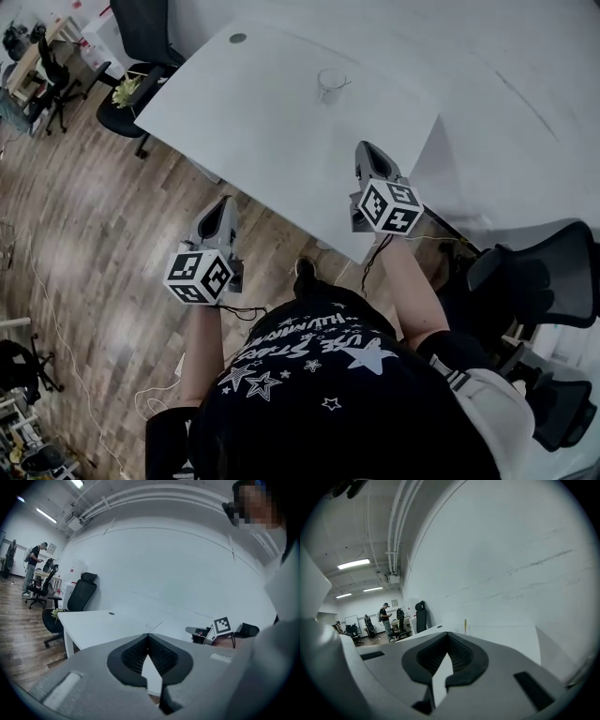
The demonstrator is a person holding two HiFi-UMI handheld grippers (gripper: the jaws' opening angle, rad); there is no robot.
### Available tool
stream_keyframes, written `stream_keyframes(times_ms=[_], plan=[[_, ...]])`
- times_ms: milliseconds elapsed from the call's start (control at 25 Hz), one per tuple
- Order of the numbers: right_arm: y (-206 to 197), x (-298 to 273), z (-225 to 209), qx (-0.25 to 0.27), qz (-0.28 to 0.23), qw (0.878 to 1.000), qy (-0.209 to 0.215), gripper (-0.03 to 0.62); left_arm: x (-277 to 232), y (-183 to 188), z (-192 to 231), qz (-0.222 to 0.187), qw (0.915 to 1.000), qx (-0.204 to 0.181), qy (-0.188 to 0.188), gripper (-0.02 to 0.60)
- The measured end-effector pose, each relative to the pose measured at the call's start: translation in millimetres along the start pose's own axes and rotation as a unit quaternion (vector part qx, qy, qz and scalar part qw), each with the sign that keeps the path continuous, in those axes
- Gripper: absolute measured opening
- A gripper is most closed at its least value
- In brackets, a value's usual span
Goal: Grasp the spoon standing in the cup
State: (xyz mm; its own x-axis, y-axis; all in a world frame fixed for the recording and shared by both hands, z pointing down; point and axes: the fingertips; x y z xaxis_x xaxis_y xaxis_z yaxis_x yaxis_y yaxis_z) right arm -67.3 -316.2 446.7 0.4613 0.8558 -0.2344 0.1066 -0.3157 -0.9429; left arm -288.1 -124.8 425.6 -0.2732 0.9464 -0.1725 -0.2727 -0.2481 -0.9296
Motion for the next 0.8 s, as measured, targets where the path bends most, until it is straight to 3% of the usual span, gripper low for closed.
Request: stream_keyframes(times_ms=[320, 800], plan=[[13, -45, -30, -0.014, -0.002, 1.000, -0.001, 0.009, -49, 11, 4, 0.005, 0.9999, -0.009, 0.003, 0.008], [21, -87, -36, -0.031, 0.002, 1.000, 0.002, 0.009, -99, 22, 9, 0.022, 0.9996, -0.012, -0.010, 0.008]])
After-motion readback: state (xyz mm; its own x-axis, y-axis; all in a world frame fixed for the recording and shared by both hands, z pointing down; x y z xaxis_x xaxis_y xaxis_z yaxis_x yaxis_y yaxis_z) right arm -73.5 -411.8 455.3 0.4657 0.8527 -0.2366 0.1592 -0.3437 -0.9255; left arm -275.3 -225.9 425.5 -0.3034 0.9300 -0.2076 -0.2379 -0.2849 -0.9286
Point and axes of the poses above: the fingertips, and each gripper's own axes: x backward along the fingers, z to its left, y out of its top, and after that the axes turned 9 degrees about -y, right-handed
